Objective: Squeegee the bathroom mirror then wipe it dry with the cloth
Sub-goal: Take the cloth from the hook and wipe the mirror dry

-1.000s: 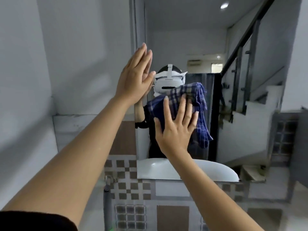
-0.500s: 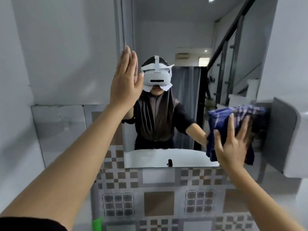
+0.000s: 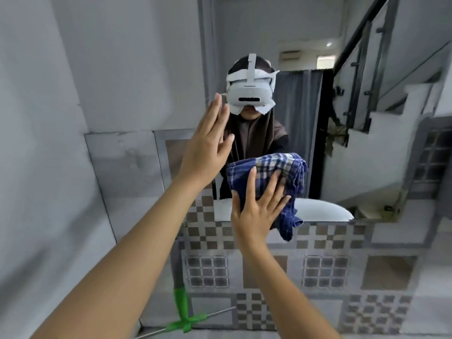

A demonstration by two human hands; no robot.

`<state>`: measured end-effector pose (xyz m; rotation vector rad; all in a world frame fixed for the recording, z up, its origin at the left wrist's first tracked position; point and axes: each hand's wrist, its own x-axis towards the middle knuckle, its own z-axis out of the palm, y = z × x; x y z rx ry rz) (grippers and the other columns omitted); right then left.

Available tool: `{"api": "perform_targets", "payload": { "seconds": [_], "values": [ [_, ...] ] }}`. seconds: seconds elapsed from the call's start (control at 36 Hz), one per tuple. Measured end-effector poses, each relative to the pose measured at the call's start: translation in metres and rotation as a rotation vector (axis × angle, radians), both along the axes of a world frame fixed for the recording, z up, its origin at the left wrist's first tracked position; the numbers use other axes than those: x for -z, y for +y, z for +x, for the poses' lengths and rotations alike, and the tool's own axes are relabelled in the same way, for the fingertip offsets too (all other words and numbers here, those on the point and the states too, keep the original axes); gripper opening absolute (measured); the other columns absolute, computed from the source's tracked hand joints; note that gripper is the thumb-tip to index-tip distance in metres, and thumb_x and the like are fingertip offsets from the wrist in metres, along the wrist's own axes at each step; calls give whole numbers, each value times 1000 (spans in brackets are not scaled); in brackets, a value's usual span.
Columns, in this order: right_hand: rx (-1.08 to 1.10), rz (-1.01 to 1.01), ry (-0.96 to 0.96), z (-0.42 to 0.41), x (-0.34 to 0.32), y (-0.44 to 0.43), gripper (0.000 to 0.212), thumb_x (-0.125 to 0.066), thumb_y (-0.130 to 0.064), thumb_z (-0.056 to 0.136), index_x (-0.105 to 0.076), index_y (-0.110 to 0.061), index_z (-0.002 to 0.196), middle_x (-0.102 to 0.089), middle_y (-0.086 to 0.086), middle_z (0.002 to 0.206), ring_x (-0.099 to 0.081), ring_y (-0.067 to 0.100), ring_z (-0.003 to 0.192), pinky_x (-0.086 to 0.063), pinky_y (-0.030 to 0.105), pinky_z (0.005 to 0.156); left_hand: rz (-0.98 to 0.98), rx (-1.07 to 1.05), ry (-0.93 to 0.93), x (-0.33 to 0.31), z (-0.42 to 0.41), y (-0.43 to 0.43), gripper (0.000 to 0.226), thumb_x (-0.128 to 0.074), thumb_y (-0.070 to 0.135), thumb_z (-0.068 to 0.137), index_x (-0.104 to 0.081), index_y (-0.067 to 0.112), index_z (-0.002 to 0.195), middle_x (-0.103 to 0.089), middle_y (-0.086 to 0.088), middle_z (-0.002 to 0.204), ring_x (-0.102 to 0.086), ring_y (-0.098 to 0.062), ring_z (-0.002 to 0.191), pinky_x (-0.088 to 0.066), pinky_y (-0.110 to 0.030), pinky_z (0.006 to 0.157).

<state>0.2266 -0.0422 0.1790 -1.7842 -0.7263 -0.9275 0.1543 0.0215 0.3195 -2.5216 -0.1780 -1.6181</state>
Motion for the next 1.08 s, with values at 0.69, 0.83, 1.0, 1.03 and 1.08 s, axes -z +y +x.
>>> {"api": "perform_targets", "payload": {
  "seconds": [0.69,0.83,1.0,1.03,1.08],
  "values": [
    [42,-537,-672,89,0,-88,54,-44,-45,92,-33,-30,143,-31,12,150,-21,30,140,-17,51,112,-201,-7,-143,88,1,-10,54,-49,11,95,-25,0,142,-15,-18,151,-13,-23,142,-15,-23,116],
    [116,-429,-414,132,0,-133,60,-45,-49,91,-29,-27,144,-25,19,151,-14,36,140,-10,53,113,-254,33,-177,85,13,-18,59,-46,10,96,-13,-2,144,-4,-22,153,-10,-31,143,-20,-14,112],
    [56,-83,80,138,27,-146,65,-38,-54,90,-20,-27,146,-9,21,154,-8,39,142,-16,57,112,-273,24,-190,86,17,-24,57,-43,9,97,-12,-7,142,-4,-27,152,-2,-25,142,-11,-1,106],
    [37,-10,166,134,30,-142,66,-38,-54,90,-17,-28,147,-7,20,155,-6,38,142,-14,57,114,-275,20,-191,86,17,-24,57,-43,9,97,-13,-7,142,-4,-27,153,-2,-25,142,-11,-1,105],
    [1,139,285,121,36,-129,67,-38,-52,90,-16,-25,147,-4,20,155,-3,35,143,-11,55,115,-285,19,-183,85,16,-24,57,-42,11,97,-13,-6,143,-4,-25,153,-2,-24,142,-10,-3,107]
  ]
}}
